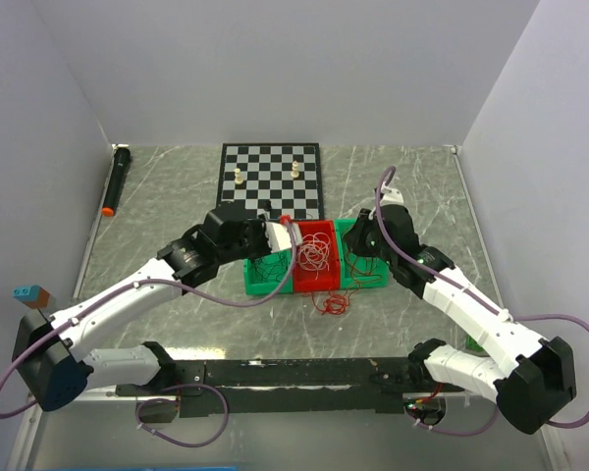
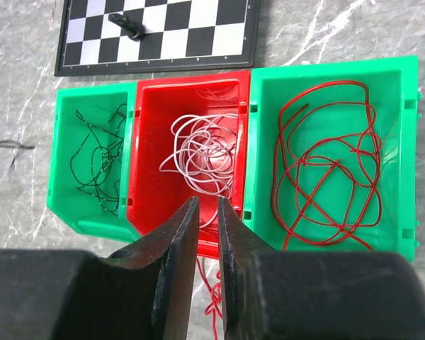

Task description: Untangle the cables

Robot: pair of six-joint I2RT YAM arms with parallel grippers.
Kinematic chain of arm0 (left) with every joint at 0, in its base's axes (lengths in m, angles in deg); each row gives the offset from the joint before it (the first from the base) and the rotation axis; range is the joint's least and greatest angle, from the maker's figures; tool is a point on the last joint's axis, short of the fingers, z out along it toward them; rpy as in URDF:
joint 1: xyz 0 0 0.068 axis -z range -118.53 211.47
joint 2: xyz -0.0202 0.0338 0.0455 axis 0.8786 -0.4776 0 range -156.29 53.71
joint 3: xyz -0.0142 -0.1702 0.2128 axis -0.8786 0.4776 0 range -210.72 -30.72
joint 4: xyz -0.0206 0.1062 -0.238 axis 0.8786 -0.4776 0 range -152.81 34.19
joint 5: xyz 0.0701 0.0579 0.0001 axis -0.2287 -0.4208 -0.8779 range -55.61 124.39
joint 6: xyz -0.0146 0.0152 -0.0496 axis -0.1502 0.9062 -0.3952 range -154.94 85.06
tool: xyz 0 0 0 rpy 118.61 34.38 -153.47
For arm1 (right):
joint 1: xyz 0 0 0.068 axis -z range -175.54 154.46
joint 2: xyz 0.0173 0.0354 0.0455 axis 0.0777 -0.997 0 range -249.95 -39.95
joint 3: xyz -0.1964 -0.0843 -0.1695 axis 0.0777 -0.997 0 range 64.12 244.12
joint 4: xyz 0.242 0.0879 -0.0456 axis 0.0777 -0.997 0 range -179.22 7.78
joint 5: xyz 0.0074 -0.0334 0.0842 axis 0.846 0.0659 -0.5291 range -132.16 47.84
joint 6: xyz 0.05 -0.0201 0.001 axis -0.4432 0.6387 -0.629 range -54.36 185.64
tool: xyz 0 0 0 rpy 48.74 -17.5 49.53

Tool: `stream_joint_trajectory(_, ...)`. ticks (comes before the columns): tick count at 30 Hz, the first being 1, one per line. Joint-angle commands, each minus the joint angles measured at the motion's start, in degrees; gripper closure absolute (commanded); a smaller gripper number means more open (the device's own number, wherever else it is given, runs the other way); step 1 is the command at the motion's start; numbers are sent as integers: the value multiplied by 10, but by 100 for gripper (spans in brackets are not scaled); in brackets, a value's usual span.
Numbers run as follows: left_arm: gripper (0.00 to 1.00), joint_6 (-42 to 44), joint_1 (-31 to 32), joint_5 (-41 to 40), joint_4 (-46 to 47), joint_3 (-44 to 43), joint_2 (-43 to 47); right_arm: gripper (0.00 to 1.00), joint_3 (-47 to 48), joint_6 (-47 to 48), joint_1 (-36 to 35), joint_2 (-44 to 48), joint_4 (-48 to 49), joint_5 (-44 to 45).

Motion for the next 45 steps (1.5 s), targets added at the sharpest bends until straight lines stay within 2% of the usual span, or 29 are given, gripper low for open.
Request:
stream_joint_trajectory(1,99,-96,-14,-41,89,20,15,77,15,-9,4,17,6,-2)
stream_joint_trajectory(13,99,-233,-48,-2,123,18,-31,78,7,-15,5,17,6,1)
stream_joint_trajectory(20,99,-332,-56,14,186,49,-58,78,3,-13,6,21,8,1)
stream_joint_trajectory(27,99,-427,-67,-6,158,36,-90,78,-6,-17,6,26,15,-1)
stream_joint_trajectory(33,99,-500,-96,-18,147,70,-88,78,-6,-17,7,31,12,-2)
stream_joint_trajectory(40,99,-512,-104,-28,115,114,-72,78,-8,-17,11,32,11,-2)
stream_joint_trajectory(45,99,-505,-105,-45,96,113,-77,78,-14,-20,11,33,15,-4)
